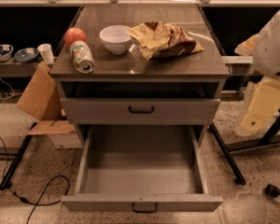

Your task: Close middle drawer

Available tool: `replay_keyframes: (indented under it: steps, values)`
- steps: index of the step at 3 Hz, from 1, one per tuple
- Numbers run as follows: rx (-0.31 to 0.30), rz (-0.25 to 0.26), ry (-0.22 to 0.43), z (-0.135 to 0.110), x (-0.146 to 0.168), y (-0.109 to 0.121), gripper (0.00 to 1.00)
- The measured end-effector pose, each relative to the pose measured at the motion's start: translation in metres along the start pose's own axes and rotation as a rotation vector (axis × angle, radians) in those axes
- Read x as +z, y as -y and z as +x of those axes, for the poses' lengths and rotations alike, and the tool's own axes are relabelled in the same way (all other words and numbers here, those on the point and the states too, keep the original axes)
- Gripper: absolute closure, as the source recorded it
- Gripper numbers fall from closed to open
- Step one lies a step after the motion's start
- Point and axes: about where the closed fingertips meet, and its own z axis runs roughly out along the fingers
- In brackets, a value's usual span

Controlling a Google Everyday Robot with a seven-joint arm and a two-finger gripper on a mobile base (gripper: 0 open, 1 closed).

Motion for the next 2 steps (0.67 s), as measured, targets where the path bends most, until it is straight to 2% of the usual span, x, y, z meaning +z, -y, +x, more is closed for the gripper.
replay_keyframes:
  steps: [1,2]
  values:
    - [0.002,-0.028,0.036,-0.005,0.046,-0.027,0.00]
    - [0.000,-0.078,0.090,-0.006,0.104,-0.064,0.00]
